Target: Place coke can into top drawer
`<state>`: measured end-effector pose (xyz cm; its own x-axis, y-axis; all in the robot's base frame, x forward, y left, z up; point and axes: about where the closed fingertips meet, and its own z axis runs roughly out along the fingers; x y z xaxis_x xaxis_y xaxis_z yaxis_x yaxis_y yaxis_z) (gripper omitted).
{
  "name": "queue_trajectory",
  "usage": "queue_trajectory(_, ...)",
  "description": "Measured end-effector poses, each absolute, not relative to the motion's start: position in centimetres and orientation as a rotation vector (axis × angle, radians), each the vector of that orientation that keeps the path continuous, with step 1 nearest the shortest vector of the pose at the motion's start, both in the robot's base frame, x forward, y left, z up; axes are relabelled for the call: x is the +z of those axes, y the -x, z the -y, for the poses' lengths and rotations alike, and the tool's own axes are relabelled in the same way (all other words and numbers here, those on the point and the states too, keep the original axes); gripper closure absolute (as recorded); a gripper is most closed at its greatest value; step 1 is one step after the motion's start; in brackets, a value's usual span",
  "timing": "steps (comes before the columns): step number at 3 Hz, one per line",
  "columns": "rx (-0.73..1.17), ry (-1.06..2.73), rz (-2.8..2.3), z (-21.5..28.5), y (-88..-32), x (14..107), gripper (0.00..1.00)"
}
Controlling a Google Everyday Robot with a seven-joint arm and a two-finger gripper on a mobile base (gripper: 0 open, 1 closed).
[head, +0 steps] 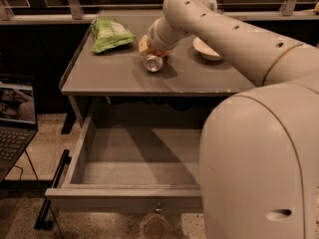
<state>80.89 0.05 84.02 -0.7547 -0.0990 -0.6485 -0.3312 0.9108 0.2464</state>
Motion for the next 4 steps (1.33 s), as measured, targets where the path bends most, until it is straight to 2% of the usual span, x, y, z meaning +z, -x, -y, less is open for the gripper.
queue_trajectory(1, 0.460, 0.306, -2.406, -0.05, -80.89, 84.01, 1.00)
queue_trajectory(4, 0.494, 0.312, -2.415, 0.06, -80.96, 84.70, 1.00)
